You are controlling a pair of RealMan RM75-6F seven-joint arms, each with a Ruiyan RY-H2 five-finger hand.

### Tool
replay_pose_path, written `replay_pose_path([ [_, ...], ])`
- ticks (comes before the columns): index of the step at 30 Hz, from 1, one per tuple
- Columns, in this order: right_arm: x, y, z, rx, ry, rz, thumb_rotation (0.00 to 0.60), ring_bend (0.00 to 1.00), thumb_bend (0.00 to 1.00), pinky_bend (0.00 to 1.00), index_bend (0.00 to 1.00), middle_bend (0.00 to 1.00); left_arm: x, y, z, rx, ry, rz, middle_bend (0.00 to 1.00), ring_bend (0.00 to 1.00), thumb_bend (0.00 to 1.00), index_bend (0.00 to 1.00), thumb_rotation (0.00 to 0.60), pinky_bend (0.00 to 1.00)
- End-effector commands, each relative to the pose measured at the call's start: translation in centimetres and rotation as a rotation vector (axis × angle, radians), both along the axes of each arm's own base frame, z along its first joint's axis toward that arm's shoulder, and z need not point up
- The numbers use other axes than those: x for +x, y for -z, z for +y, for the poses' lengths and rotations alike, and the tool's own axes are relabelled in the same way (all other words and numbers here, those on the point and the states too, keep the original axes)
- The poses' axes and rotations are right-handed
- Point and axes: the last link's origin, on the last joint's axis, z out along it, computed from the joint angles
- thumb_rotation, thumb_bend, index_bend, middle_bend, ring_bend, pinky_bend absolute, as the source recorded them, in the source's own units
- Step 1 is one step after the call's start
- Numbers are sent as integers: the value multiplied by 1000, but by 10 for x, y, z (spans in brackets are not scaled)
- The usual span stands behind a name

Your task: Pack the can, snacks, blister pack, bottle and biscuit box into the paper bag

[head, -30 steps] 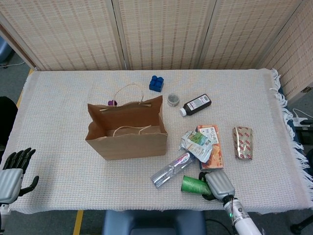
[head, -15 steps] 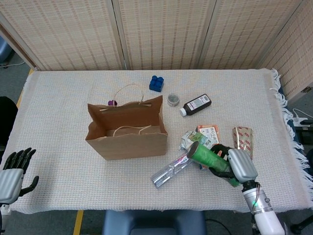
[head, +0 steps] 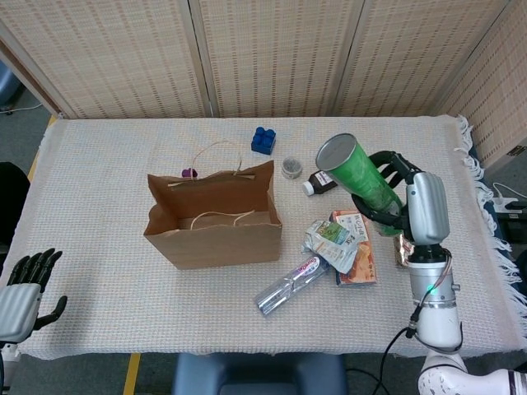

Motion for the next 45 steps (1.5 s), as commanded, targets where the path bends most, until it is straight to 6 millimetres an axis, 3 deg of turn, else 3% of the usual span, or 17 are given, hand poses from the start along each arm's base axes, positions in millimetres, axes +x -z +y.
replay_pose_path([
  [1,40,15,-28,-76,-35,-29,600,613,322,698,725,610,-1,0,1,-8,-20,-25,0,0,398,0,600,13],
  [4,77,34,-47,-82,-40,-72,600,612,322,697,724,610,-1,-1,2,-13,-16,-23,0,0,396,0,600,13],
  [8,115,58,-58,-83,-75,-72,600,594,323,692,716,609,-2,-2,2,-6,-6,-23,0,0,396,0,600,12],
  [14,158,93,-64,-42,-127,-130,600,594,322,690,716,609,-5,-3,3,-16,-40,-33,0,0,396,0,600,12],
  [17,170,107,-63,-30,-146,-124,600,594,322,688,715,609,-6,-4,3,-15,-41,-33,0,0,396,0,600,12],
  [30,182,163,-55,-3,-217,-33,600,568,321,656,672,609,-7,-8,-3,-14,-53,-26,0,0,396,0,600,13],
  [33,183,172,-55,17,-222,2,600,483,321,553,569,604,-7,-9,-3,-11,-55,-28,0,0,396,0,600,13],
  [36,182,176,-54,37,-213,33,600,363,321,436,406,527,-8,-9,-4,-13,-58,-31,0,0,396,0,600,13],
  [45,175,171,-52,37,-184,55,600,183,295,306,127,336,-8,-10,-4,-16,-56,-34,0,0,396,0,600,12],
])
